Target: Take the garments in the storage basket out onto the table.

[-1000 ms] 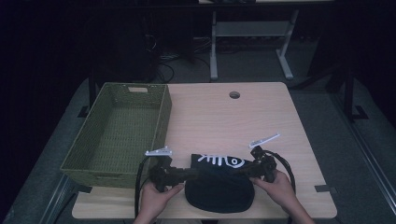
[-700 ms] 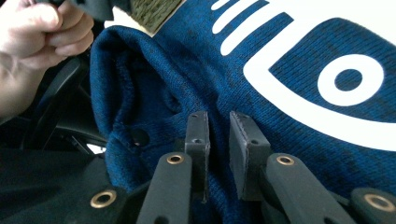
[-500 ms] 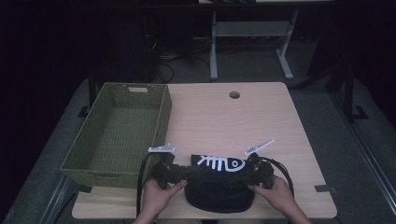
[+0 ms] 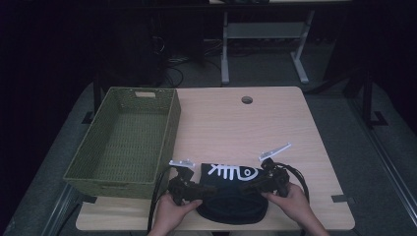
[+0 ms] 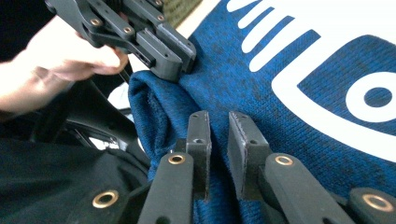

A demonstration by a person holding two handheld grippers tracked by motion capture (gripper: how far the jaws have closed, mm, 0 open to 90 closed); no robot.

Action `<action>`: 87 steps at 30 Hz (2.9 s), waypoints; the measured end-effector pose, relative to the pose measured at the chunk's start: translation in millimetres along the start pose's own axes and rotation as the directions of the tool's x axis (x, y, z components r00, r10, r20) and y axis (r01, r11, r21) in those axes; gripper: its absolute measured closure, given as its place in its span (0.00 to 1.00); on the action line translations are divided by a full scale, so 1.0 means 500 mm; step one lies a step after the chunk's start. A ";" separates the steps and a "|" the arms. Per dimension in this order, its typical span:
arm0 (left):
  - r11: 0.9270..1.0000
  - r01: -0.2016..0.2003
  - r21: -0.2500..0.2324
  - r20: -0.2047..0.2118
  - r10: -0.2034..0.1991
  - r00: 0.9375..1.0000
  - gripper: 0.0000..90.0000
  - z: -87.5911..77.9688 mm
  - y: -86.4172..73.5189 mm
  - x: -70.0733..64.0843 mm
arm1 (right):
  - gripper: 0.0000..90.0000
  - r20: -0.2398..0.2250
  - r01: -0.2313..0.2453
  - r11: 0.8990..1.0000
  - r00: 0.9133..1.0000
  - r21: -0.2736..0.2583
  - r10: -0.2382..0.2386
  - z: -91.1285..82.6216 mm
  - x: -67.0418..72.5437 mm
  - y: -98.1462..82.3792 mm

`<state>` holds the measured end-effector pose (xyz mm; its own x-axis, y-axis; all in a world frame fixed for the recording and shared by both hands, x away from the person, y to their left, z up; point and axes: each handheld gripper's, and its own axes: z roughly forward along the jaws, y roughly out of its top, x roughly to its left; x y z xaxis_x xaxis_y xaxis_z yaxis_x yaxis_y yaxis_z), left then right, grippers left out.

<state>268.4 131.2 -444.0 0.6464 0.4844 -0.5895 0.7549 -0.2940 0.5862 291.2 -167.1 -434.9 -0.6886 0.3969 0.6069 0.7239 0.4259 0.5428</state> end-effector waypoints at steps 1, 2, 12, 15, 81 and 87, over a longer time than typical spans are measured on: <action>1.000 0.004 0.001 0.003 -0.004 1.000 0.86 0.001 -0.003 0.001 | 0.87 -0.001 0.000 1.000 1.000 0.008 0.000 0.006 0.000 -0.002; 1.000 0.007 0.002 0.005 -0.007 1.000 0.86 0.001 -0.005 0.002 | 0.88 -0.008 -0.002 1.000 1.000 0.018 0.002 0.012 0.001 -0.005; 1.000 -0.020 0.003 0.039 0.020 0.999 0.85 0.018 -0.007 -0.020 | 0.90 0.008 0.016 0.997 1.000 0.073 -0.016 0.047 0.013 -0.027; 1.000 -0.013 0.025 0.028 0.012 1.000 0.86 0.028 -0.015 -0.013 | 0.92 0.020 0.018 0.996 1.000 0.085 -0.019 0.055 0.013 -0.034; 0.999 0.030 -0.045 -0.091 -0.034 0.995 0.85 0.077 0.056 0.038 | 0.91 0.114 -0.065 0.997 0.991 -0.044 0.070 0.053 -0.043 0.030; 0.997 0.017 -0.074 -0.068 -0.022 0.997 0.83 0.070 0.062 0.032 | 0.87 0.106 -0.059 0.997 0.992 -0.049 0.064 0.048 -0.036 0.034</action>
<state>305.9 101.2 -454.8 0.6205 0.5454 -0.5634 0.7556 -0.2235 0.6158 314.7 -147.4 -450.4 -0.6416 0.5070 0.5755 0.7644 0.3616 0.5337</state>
